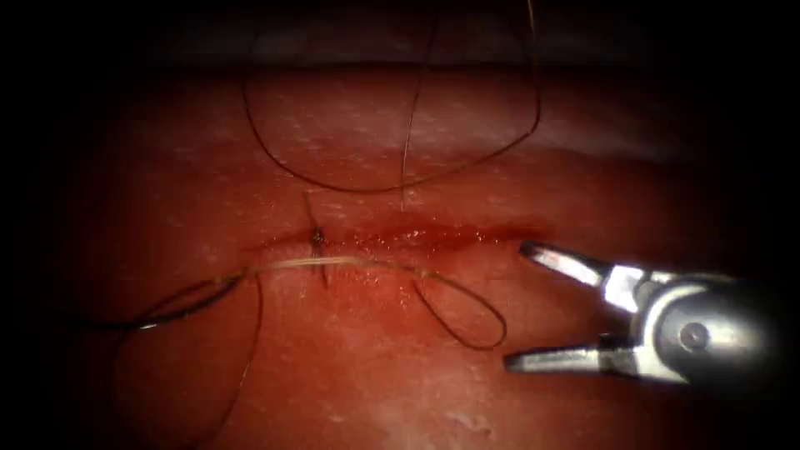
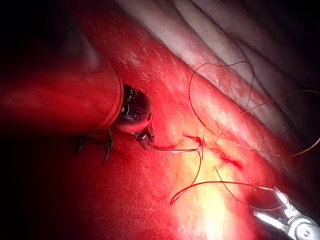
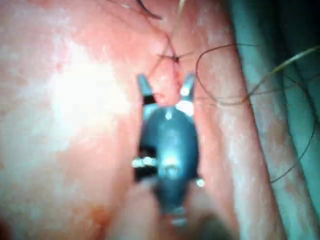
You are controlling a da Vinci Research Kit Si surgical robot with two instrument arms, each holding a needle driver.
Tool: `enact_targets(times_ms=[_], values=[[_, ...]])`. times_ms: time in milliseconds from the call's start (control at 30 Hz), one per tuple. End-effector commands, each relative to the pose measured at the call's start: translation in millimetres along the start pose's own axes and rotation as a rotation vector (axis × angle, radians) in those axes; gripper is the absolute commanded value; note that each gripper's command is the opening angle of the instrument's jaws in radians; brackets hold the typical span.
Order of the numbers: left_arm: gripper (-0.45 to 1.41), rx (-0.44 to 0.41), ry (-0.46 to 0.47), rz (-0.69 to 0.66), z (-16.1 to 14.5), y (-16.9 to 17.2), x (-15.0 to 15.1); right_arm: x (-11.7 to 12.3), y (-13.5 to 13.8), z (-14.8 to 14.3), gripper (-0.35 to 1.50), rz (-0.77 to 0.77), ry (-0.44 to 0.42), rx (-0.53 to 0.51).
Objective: Wound Closure
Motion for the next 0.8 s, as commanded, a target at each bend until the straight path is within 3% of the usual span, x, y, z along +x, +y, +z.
enact_targets(times_ms=[33,333,500,533,567,633,800], values=[[-0.35,-0.003,0.001,0.003,0.5,-0.5,-0.3,-1.3,-0.5,1.1,1.25,-0.01,-0.016,0.018],[-0.35,-0.005,0.001,-0.002,0.4,-0.5,-0.4,-5.5,-1.9,5.8,1.01,-0.07,-0.023,0.049],[-0.35,-0.005,0.001,-0.002,0.4,-0.5,-0.4,-7.6,-2.8,7.7,0.46,-0.091,-0.022,0.081],[-0.35,-0.005,0.001,-0.002,0.4,-0.5,-0.4,-8.1,-3.0,7.8,0.24,-0.098,-0.03,0.089],[-0.35,-0.005,0.001,-0.002,0.4,-0.5,-0.3,-8.3,-3.0,7.8,0.14,-0.099,-0.033,0.09],[-0.35,-0.004,0.001,-0.002,0.4,-0.6,-0.3,-8.4,-2.8,7.7,-0.29,-0.1,-0.039,0.097],[-0.35,-0.004,0.001,-0.003,0.5,-0.6,-0.3,-8.0,-2.3,7.0,-0.35,-0.096,-0.058,0.125]])
